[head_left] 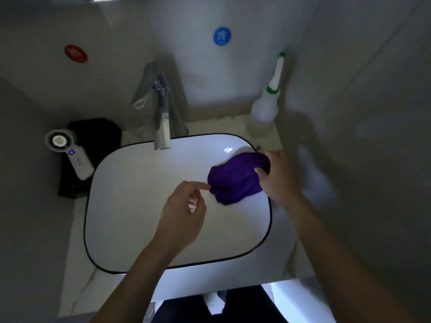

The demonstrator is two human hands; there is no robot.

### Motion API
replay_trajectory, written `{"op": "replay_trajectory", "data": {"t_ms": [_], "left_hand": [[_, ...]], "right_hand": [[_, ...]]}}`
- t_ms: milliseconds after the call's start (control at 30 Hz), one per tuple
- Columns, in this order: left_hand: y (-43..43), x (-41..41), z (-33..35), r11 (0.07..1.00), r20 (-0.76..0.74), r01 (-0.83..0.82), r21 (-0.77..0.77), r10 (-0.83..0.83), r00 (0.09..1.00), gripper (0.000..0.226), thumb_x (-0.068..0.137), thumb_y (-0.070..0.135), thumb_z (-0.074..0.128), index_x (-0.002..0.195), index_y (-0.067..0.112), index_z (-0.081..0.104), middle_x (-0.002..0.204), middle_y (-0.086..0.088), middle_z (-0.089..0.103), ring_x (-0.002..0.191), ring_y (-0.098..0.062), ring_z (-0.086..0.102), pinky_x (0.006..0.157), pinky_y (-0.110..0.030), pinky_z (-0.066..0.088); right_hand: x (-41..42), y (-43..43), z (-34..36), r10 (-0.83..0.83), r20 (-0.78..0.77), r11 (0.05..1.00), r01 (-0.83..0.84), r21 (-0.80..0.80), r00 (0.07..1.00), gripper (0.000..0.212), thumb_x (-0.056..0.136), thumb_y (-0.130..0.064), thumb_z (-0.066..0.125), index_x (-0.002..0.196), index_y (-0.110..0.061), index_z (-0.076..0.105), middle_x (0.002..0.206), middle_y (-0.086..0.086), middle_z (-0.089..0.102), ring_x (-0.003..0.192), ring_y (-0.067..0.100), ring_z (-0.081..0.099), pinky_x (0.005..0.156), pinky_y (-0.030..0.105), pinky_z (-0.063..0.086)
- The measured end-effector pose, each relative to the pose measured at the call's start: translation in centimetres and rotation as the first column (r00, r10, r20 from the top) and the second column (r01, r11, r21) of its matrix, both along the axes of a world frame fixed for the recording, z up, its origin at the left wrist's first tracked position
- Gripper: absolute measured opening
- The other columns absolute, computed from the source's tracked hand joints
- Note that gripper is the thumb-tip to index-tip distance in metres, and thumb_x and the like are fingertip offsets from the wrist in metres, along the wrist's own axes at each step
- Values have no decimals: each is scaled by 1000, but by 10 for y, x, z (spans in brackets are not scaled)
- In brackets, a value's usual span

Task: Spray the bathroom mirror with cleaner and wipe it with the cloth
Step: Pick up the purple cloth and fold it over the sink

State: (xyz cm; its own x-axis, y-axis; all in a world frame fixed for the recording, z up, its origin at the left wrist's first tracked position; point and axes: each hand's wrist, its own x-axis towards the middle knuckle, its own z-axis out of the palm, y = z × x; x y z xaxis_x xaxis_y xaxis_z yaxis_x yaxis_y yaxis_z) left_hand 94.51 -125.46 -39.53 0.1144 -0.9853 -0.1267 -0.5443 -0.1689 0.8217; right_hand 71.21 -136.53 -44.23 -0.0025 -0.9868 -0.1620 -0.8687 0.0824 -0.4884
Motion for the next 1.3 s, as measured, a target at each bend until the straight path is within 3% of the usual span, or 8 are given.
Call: {"op": "replay_trajectory", "data": {"t_ms": [267, 567, 633, 767, 867, 1000, 1133, 1300], "left_hand": [[1, 9, 1, 989, -152, -73, 129, 93, 984, 33, 94, 0, 56, 104, 28, 70, 89, 5, 71, 81, -10, 67, 72, -8, 47], [13, 46, 12, 932, -358, 13, 362, 126, 925, 42, 84, 46, 46, 101, 18, 73, 102, -2, 76, 97, -23, 69, 88, -35, 53], [19, 61, 20, 911, -494, -11, 412, 233, 838, 37, 85, 40, 47, 96, 16, 73, 93, 3, 79, 93, -23, 69, 92, -38, 54], [30, 89, 45, 886, -819, -64, 459, 450, 356, 36, 104, 34, 45, 113, 14, 73, 110, -10, 78, 95, -23, 76, 81, -38, 63], [37, 116, 60, 909, -877, -109, 403, 418, 236, 43, 97, 41, 47, 115, 13, 73, 112, -13, 78, 99, -25, 77, 77, -36, 63], [38, 152, 71, 908, -859, -226, 353, 410, 305, 37, 99, 31, 46, 111, 9, 73, 107, -8, 79, 108, -24, 72, 90, -38, 57], [40, 171, 89, 931, -882, -181, 316, 359, 305, 45, 99, 39, 46, 118, 7, 70, 113, -13, 77, 108, -27, 72, 93, -42, 55], [39, 168, 101, 946, -714, -121, 299, 306, 629, 24, 84, 8, 77, 106, 16, 73, 101, -6, 81, 99, -27, 77, 88, -43, 64]], "right_hand": [[15, 9, 54, -26, 428, 998, 46, -36, 904, 36, 99, -41, 56, 75, -14, 64, 66, -3, 63, 64, 17, 59, 61, 31, 46], [106, 49, 124, -275, 888, 958, 29, 285, 367, 31, 103, -22, 55, 85, -10, 77, 87, 13, 75, 82, 28, 72, 75, 42, 60], [126, 60, 130, -308, 893, 940, -44, 340, 328, 30, 103, -19, 52, 87, -8, 74, 84, 10, 76, 76, 23, 72, 65, 34, 61], [165, 78, 132, -279, 878, 930, -119, 348, 388, 29, 104, -16, 48, 94, -2, 71, 88, 15, 74, 79, 24, 68, 68, 31, 56], [187, 88, 132, -261, 847, 941, -74, 330, 463, 26, 103, -18, 53, 95, -6, 74, 92, 12, 75, 81, 21, 69, 73, 34, 56], [206, 97, 133, -209, 759, 951, -55, 306, 616, 19, 97, -24, 65, 92, -7, 71, 77, 3, 72, 69, 15, 66, 58, 24, 51], [217, 100, 132, -224, 669, 885, -140, 444, 708, 55, 77, -59, 73, 102, -10, 68, 90, 2, 76, 81, 21, 73, 67, 32, 58], [219, 103, 124, -366, 797, 862, -148, 485, 481, 42, 85, -36, 75, 114, -6, 71, 106, 10, 78, 100, 29, 74, 94, 47, 58]]}}
